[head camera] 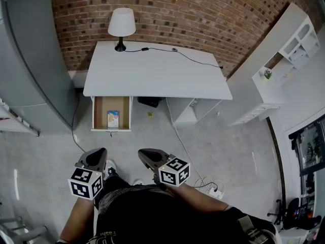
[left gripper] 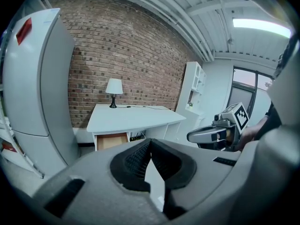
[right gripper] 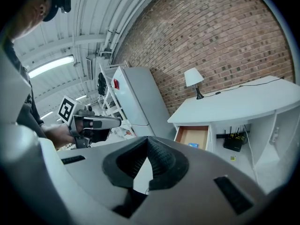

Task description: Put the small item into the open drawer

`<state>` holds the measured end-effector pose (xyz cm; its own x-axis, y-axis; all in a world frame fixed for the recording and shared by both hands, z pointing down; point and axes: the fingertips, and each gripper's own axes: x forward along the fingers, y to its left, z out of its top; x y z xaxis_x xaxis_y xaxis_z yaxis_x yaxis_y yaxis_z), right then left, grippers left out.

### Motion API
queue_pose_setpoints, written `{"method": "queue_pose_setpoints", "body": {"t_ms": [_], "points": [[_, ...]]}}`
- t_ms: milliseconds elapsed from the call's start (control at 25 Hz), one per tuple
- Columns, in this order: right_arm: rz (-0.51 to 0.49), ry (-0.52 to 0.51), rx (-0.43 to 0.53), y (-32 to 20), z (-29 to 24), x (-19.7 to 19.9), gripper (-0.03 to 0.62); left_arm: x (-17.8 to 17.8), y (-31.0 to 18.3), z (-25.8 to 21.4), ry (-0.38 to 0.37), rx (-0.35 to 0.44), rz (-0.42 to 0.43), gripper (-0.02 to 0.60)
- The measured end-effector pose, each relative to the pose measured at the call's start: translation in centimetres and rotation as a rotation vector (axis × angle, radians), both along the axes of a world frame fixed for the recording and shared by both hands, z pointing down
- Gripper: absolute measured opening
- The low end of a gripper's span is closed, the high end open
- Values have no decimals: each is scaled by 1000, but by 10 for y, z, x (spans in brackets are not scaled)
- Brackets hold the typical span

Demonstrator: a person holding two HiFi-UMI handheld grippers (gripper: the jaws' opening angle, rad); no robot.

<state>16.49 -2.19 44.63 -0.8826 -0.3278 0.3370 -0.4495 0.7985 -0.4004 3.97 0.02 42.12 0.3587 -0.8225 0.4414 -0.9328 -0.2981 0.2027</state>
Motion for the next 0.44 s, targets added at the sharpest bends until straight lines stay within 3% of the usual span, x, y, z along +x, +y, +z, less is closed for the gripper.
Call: {"method": "queue_pose_setpoints", "body": {"t_ms": [440], "points": [[-11,11,14,1,-4,-5,5,-1,0,-4,-1,11,6,17]]}}
